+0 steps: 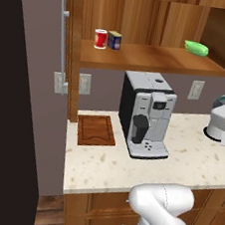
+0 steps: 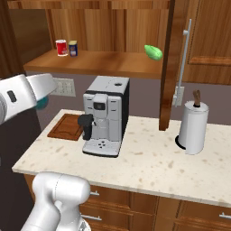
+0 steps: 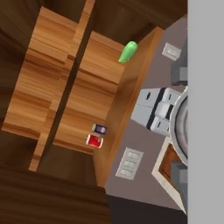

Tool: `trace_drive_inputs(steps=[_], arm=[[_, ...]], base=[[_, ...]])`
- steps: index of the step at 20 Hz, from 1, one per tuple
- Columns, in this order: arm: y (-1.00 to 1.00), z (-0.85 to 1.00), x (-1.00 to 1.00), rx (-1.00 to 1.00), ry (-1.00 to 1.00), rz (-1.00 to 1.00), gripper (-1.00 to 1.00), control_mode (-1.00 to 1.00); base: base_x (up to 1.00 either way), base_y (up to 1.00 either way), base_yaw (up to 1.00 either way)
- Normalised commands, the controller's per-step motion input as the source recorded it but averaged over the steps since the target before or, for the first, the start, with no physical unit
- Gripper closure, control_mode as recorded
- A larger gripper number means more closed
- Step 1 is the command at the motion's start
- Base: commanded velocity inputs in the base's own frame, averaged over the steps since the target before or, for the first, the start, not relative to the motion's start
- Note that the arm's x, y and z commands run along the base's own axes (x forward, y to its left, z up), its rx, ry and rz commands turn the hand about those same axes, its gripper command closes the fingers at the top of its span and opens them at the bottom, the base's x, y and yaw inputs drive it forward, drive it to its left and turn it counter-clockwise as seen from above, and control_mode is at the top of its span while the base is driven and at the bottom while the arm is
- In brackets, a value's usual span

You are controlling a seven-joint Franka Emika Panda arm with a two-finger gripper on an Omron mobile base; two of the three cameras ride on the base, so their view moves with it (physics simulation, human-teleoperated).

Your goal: Pick the cans from the counter and place them in their designated side in the cabinet.

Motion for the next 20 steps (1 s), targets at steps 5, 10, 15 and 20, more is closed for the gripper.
trace_drive_inputs(steps=[5, 10, 15, 20], arm=[[0.06, -0.14, 0.13, 0.02, 0.01, 0.00, 1.00, -1.00], [0.03, -0.09, 0.25, 0.02, 0.01, 0.00, 1.00, -1.00], [0.03, -0.02, 0.03, 0.02, -0.02, -0.04, 1.00, -1.00], [0.05, 0.07, 0.01, 0.09, -0.03, -0.05, 1.00, -1.00]], base=[[0.00, 0.00, 0.00], [0.00, 0.00, 0.00], [0.00, 0.00, 0.00], [0.00, 0.00, 0.00]])
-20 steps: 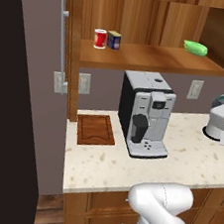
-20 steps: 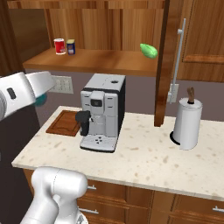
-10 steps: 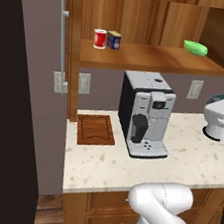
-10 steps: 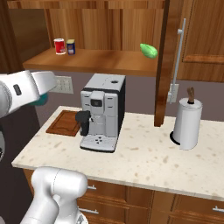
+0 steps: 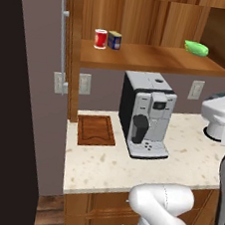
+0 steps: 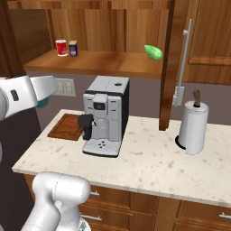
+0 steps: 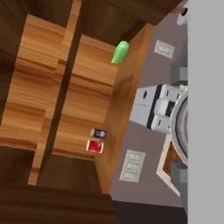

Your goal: Pick the cans from the counter and place them in their designated side in the cabinet.

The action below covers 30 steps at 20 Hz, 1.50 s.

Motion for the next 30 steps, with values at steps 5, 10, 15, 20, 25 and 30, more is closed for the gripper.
trace_drive_inputs(steps=[5, 10, 15, 20, 25, 30], arm=[[0.00, 0.14, 0.11, 0.12, 0.00, -0.04, 1.00, -1.00], [0.00, 0.07, 0.10, 0.05, 0.00, 0.00, 1.00, -1.00], [0.00, 0.00, 0.11, 0.02, -0.01, 0.00, 1.00, -1.00], [0.00, 0.00, 0.15, 0.04, -0.01, 0.00, 1.00, -1.00], [0.00, 0.00, 0.17, 0.05, -0.03, 0.00, 1.00, -1.00], [0.00, 0.01, 0.21, 0.05, -0.03, 0.00, 1.00, -1.00]], base=[[0.00, 0.00, 0.00], [0.00, 0.00, 0.00], [0.00, 0.00, 0.00], [0.00, 0.00, 0.00], [0.00, 0.00, 0.00], [0.00, 0.00, 0.00]])
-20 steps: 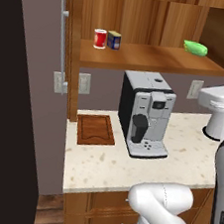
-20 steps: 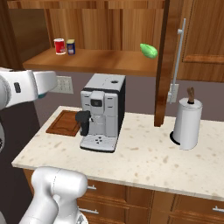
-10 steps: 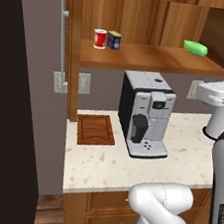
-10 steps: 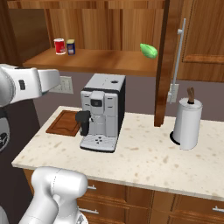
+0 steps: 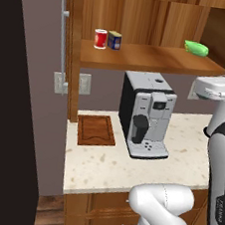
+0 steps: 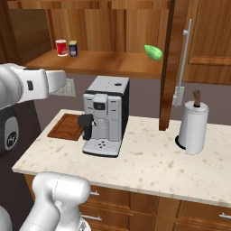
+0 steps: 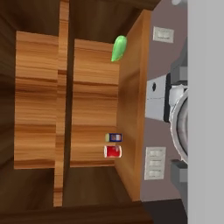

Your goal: Pick the cans from the counter and place them in their designated side in the cabinet.

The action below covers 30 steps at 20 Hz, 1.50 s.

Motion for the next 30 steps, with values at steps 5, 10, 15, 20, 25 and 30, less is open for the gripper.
trace_drive_inputs(steps=[5, 10, 15, 20, 25, 30], arm=[[0.00, 0.10, 0.19, 0.05, -0.02, 0.00, 1.00, -1.00], [0.00, 0.10, 0.18, 0.04, 0.00, 0.00, 1.00, -1.00], [0.01, 0.03, 0.18, 0.03, 0.00, 0.00, 1.00, -1.00], [0.05, 0.01, 0.18, 0.03, 0.00, 0.00, 1.00, -1.00], [0.05, 0.00, 0.23, 0.03, 0.02, 0.00, 1.00, -1.00], [0.03, 0.00, 0.27, 0.01, 0.05, 0.00, 1.00, -1.00]], base=[[0.00, 0.00, 0.00], [0.00, 0.00, 0.00], [0.00, 0.00, 0.00], [0.00, 0.00, 0.00], [0.00, 0.00, 0.00], [0.00, 0.00, 0.00]])
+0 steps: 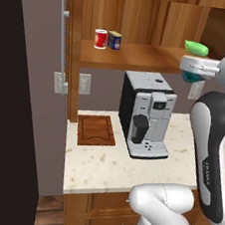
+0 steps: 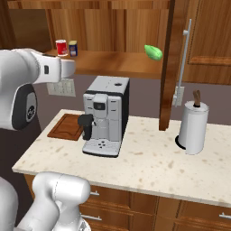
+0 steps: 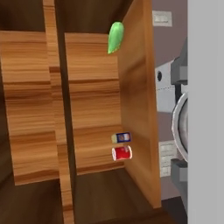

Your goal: Pick the cans from the counter and place them in their designated side in the cabinet.

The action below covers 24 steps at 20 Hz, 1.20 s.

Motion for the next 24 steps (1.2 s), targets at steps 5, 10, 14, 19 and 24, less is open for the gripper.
trace_drive_inputs(steps=[5, 10, 14, 19, 24], arm=[[0.06, 0.00, 0.27, 0.00, 0.05, 0.00, 1.00, -1.00], [0.07, -0.06, 0.28, 0.00, 0.01, 0.00, 1.00, -1.00], [0.07, -0.18, 0.29, 0.00, 0.00, 0.00, 1.00, -1.00], [0.07, -0.20, 0.32, 0.00, -0.01, 0.00, 1.00, -1.00], [0.04, -0.03, 0.30, 0.01, -0.02, 0.00, 1.00, -1.00]], base=[[0.00, 0.00, 0.00], [0.00, 0.00, 0.00], [0.00, 0.00, 0.00], [0.00, 0.00, 0.00], [0.00, 0.00, 0.00]])
